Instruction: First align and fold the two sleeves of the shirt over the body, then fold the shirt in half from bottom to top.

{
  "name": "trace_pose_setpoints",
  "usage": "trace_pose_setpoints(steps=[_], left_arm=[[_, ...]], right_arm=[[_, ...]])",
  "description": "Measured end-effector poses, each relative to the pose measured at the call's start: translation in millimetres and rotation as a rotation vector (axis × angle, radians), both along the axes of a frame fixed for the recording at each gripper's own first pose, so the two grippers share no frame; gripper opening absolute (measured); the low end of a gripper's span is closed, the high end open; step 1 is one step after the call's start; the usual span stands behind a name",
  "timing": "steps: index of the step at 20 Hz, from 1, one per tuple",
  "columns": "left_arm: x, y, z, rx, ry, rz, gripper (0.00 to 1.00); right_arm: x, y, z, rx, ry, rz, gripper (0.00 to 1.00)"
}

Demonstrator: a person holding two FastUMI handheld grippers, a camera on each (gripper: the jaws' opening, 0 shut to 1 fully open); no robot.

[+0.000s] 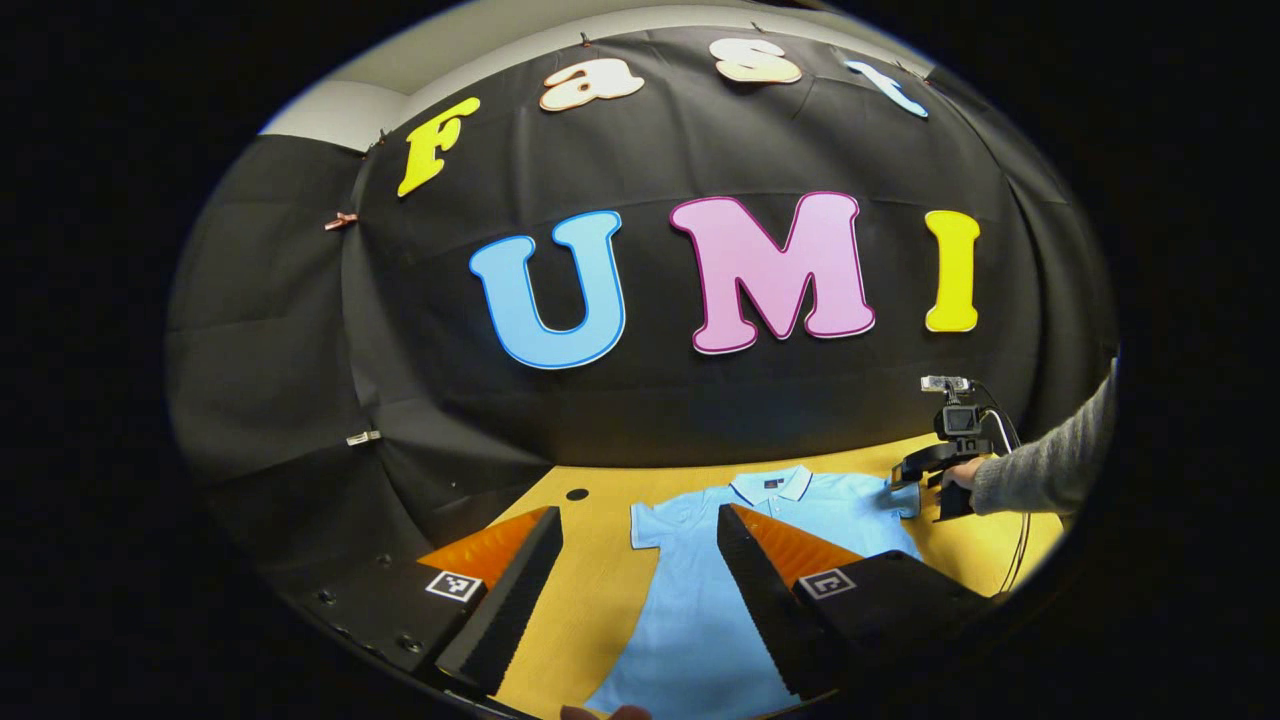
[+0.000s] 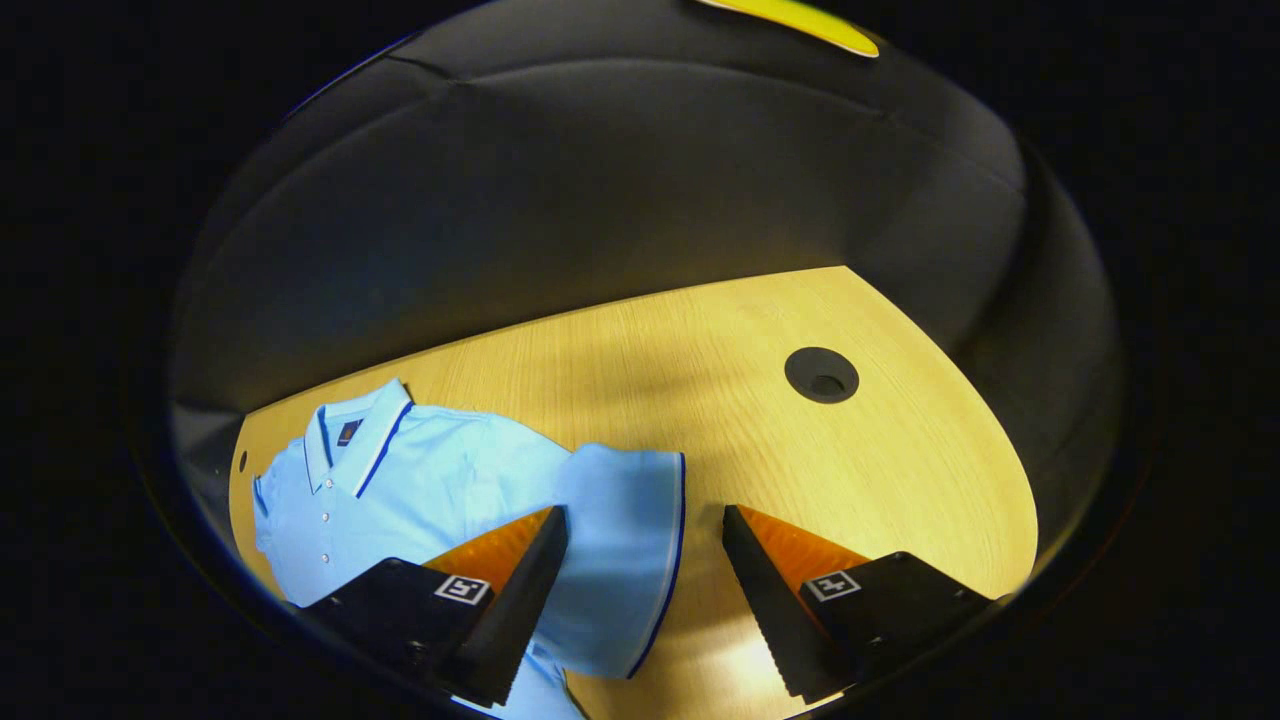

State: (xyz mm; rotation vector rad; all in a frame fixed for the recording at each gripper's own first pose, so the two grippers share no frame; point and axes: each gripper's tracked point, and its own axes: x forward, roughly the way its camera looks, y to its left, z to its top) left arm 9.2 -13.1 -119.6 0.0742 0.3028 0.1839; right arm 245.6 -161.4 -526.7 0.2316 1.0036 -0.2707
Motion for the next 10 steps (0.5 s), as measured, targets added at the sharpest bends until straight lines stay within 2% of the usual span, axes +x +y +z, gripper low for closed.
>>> trace_pose_setpoints(steps=[3,4,5,7,10], left_arm=[[-3.4,6.6,-5.0,-0.003,0.014,0.016,0.99],[-4.2,7.7,-7.9,-0.006,0.018,0.021,0.99],[-4.8,9.7,-8.8,-0.007,0.021,0.026,0.99],[-5.1,13.4,-11.5,-0.009,0.028,0.033,0.99],[-4.8,17.8,-13.8,-0.007,0.031,0.033,0.99]], right_arm=[[6.2,-3.1,-5.2,-0.034,0.005,0.017,0.90],[5.4,-2.2,-4.2,-0.051,0.012,0.025,0.91],[7.6,-5.5,-5.5,-0.077,0.013,0.032,0.80],[10.0,-0.7,-8.3,-0.072,0.006,0.037,0.48],[9.9,5.9,-6.2,-0.066,0.004,0.046,0.09]])
